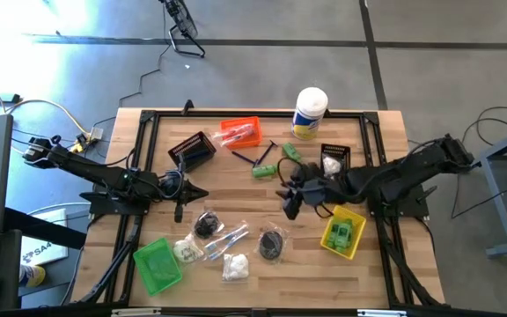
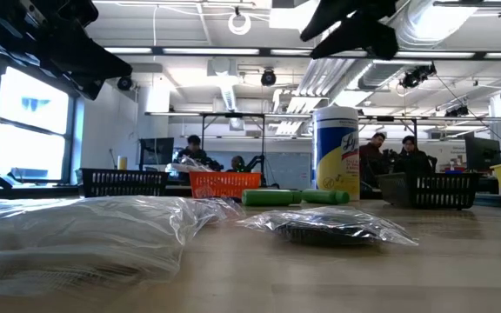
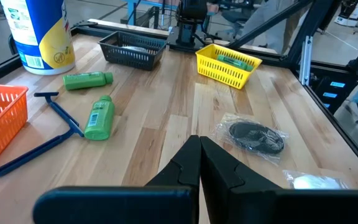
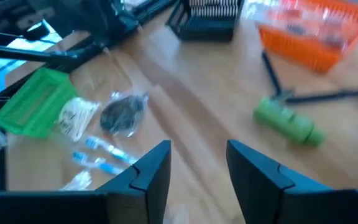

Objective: Pick & Place Travel size toiletries
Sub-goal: Put the black hairbrush into the green bin

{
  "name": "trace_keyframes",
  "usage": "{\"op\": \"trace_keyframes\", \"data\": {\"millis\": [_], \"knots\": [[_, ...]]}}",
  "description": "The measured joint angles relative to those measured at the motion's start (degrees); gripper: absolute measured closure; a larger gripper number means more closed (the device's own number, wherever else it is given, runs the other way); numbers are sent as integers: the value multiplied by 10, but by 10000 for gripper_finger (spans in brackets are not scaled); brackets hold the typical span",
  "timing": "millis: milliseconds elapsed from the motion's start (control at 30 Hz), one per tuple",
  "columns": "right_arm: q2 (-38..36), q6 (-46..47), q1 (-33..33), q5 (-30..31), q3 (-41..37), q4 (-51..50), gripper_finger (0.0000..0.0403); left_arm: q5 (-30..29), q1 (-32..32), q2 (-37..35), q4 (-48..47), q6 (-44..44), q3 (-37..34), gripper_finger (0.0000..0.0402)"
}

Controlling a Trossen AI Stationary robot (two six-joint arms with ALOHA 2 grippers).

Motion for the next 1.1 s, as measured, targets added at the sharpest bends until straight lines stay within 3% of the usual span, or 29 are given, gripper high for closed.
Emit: {"op": "trace_keyframes", "data": {"millis": [433, 767, 1100], "knots": [[0, -97, -89, -3, 0, 5, 255, 0, 0, 0, 0, 0, 0, 402], [0, -217, -163, -135, 0, 4, 255, 0, 0, 0, 1, 0, 0, 402], [0, -312, -224, -130, 0, 4, 233, -14, 0, 0, 5, -3, 0, 402]]}}
